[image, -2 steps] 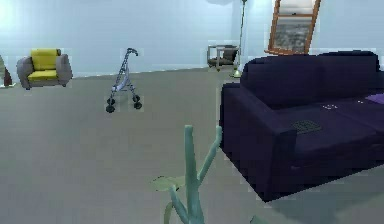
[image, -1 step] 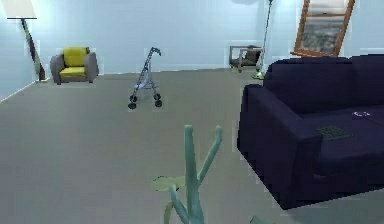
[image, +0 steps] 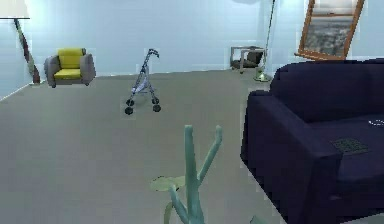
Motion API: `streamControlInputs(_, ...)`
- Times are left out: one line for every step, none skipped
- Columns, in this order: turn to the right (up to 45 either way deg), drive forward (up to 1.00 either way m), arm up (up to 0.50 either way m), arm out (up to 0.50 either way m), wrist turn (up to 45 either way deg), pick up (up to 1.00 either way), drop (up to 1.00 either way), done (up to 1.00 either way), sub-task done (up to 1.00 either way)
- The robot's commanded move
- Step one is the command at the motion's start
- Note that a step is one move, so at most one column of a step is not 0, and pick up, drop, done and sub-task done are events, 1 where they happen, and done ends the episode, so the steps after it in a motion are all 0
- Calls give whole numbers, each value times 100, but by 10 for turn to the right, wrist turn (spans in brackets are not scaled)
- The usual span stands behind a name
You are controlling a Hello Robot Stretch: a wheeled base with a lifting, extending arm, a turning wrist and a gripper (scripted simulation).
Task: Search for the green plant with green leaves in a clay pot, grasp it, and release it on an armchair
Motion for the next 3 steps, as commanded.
streamControlInputs(-30, 0, 0, 0, 0, 0, 0, 0, 0)
streamControlInputs(0, 100, 0, 0, 0, 0, 0, 0, 0)
streamControlInputs(0, 95, 0, 0, 0, 0, 0, 0, 0)
